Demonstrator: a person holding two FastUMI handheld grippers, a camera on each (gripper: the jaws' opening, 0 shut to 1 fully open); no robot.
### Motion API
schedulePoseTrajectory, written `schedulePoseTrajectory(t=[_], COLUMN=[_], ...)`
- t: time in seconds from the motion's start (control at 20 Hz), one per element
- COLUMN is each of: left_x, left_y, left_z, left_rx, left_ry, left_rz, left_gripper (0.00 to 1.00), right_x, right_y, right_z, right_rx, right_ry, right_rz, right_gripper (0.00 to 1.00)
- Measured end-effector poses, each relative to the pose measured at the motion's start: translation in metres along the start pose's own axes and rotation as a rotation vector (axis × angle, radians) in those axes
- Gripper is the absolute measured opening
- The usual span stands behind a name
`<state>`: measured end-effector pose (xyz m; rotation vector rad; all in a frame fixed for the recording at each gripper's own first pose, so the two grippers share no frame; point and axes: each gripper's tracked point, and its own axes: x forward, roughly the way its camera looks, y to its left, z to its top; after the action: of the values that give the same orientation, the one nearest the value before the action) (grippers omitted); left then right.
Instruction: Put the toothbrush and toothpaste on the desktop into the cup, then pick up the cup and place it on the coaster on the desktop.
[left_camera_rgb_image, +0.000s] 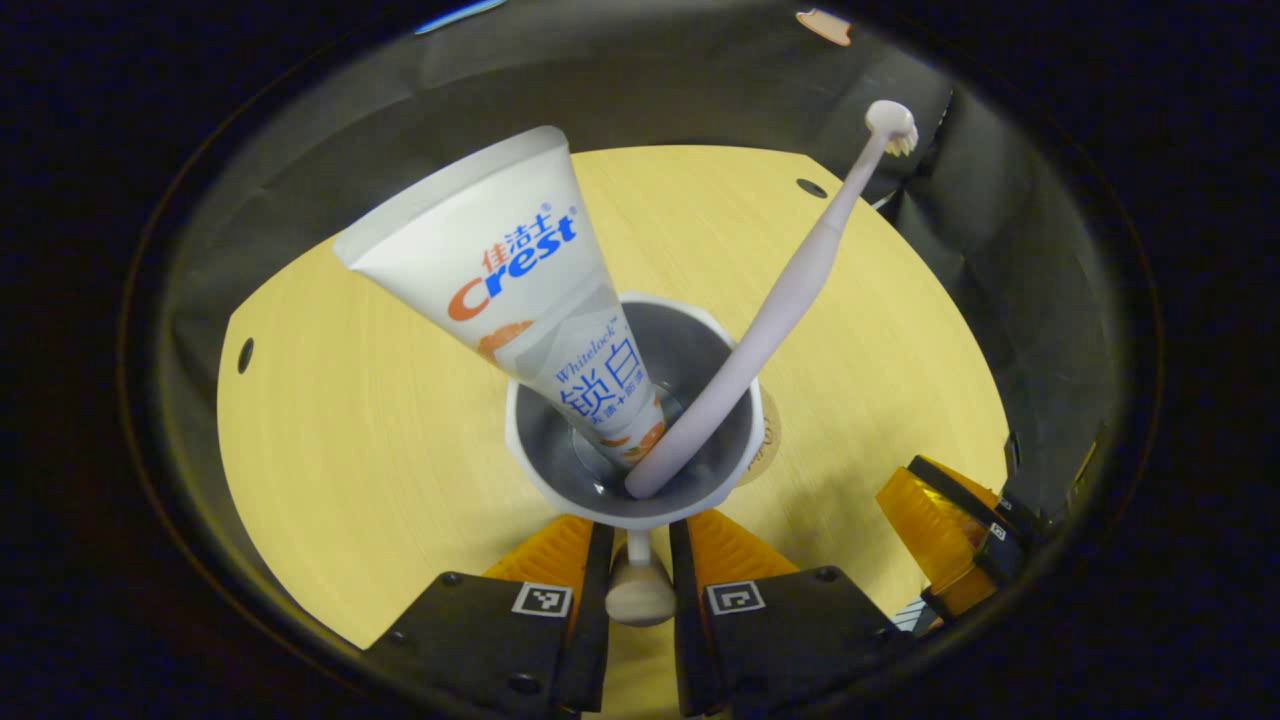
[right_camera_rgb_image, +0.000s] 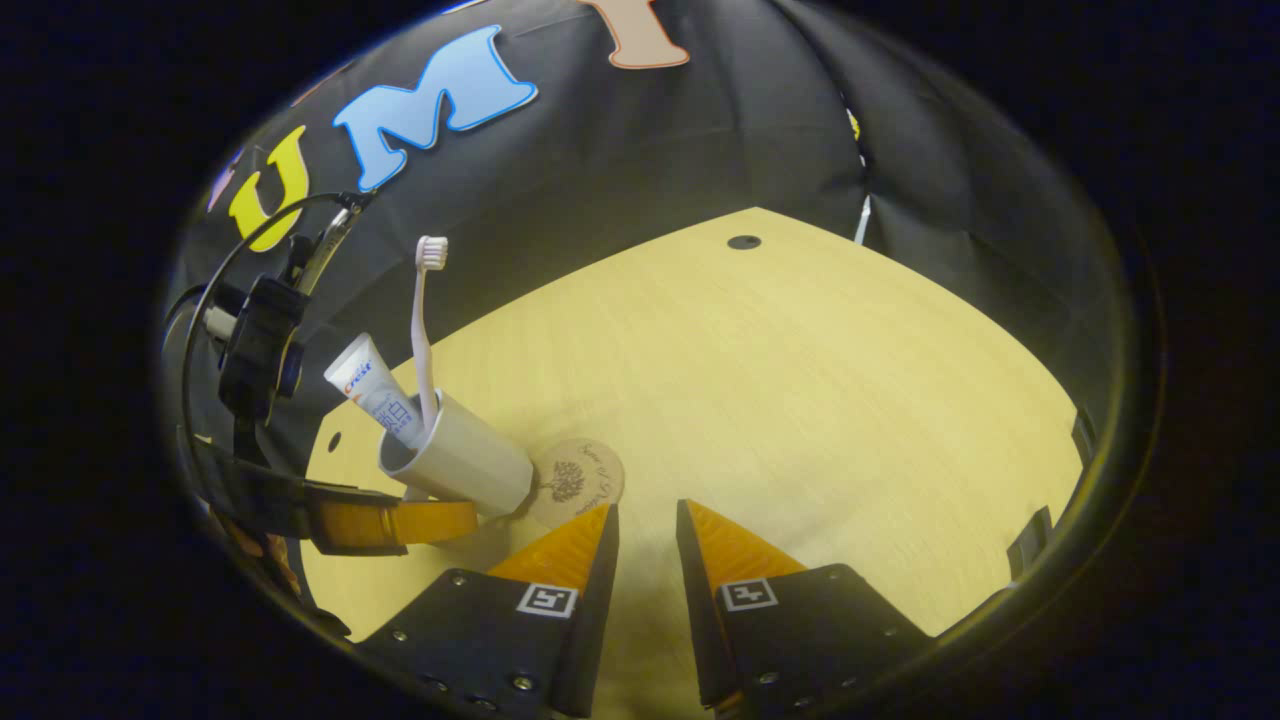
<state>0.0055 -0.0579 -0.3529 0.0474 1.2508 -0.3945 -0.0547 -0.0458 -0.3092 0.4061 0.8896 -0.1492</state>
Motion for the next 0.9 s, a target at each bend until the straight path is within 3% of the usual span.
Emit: schedulePoseTrajectory(t=[0.45,0.9], left_x=[-0.047,-0.077], left_y=[-0.009,-0.004], left_z=[-0.026,-0.04], left_rx=[0.049,0.095], left_ry=[0.016,-0.011], left_rz=[-0.015,0.019], left_gripper=[0.35,0.35], right_x=[-0.004,0.001], right_y=[-0.04,-0.043], right_z=[0.001,-0.004], right_rx=[0.056,0.062], right_ry=[-0.003,0.019], right_rz=[-0.056,-0.057], right_gripper=[0.38,0.38])
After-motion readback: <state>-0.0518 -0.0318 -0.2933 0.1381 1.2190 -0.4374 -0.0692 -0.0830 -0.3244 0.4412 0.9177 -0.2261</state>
